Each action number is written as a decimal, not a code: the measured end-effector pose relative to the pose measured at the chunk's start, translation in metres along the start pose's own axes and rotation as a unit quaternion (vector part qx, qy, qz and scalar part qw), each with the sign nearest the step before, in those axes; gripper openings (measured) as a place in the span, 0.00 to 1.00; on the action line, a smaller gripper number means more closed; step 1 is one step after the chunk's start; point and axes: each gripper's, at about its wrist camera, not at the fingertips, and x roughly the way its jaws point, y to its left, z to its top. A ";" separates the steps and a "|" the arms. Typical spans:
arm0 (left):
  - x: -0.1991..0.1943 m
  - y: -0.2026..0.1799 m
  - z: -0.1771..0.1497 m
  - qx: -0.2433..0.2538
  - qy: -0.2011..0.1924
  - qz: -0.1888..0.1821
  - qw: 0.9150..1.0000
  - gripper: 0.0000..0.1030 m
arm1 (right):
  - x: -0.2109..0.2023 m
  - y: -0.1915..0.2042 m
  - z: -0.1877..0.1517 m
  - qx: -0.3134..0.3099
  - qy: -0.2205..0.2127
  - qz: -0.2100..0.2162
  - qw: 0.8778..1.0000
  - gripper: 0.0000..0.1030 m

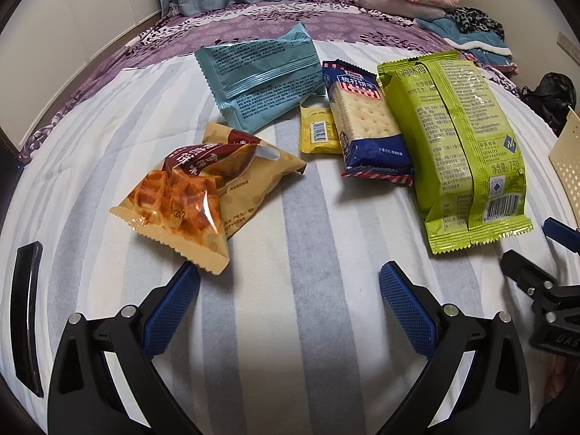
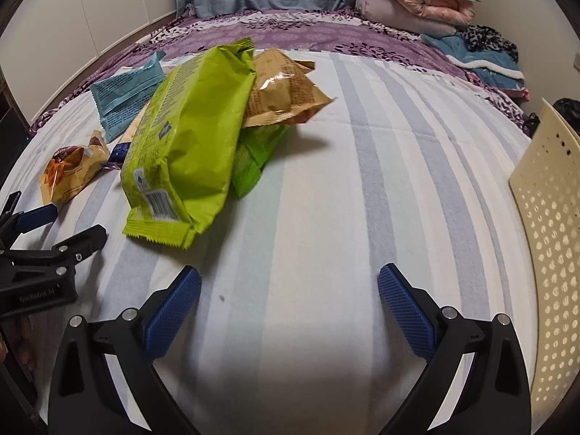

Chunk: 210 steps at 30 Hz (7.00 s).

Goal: Organize snacks
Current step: 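Grasp the orange waffle bag with the left tool while the right tool grasps the lime-green bag, then carry both bags to the beige basket while the right tool releases the green bag inside, then lower the waffle bag into the beige basket and open the left tool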

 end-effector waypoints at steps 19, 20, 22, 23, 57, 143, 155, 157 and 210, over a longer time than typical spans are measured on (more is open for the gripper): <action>-0.019 0.076 0.037 -0.053 -0.041 -0.004 0.998 0.98 | -0.042 0.025 0.048 -0.004 -0.083 0.074 0.994 0.95; -0.014 0.077 0.038 -0.049 -0.036 -0.006 0.998 0.98 | -0.040 0.029 0.048 -0.008 -0.080 0.075 0.994 0.95; -0.006 0.078 0.041 -0.046 -0.029 -0.015 0.998 0.98 | -0.036 0.032 0.049 -0.012 -0.075 0.077 0.994 0.95; -0.003 0.078 0.042 -0.046 -0.026 -0.023 0.998 0.98 | -0.033 0.034 0.049 -0.014 -0.072 0.078 0.994 0.95; 0.032 0.070 0.058 -0.046 -0.035 -0.024 0.998 0.68 | 0.027 0.073 0.079 -0.059 -0.058 0.031 0.996 0.95; -0.115 -0.009 0.045 0.052 -0.134 -0.047 0.988 0.62 | -0.148 -0.112 0.005 0.151 -0.257 -0.022 0.954 0.74; -0.136 -0.083 0.060 0.132 -0.134 -0.089 0.978 0.62 | -0.173 -0.191 -0.035 0.221 -0.267 -0.082 0.934 0.74; -0.140 -0.099 0.061 0.147 -0.133 -0.101 0.975 0.62 | -0.175 -0.206 -0.042 0.235 -0.265 -0.099 0.930 0.74; -0.193 -0.419 0.047 0.365 -0.068 -0.347 0.861 0.75 | -0.198 -0.312 -0.140 0.356 -0.255 -0.228 0.870 0.91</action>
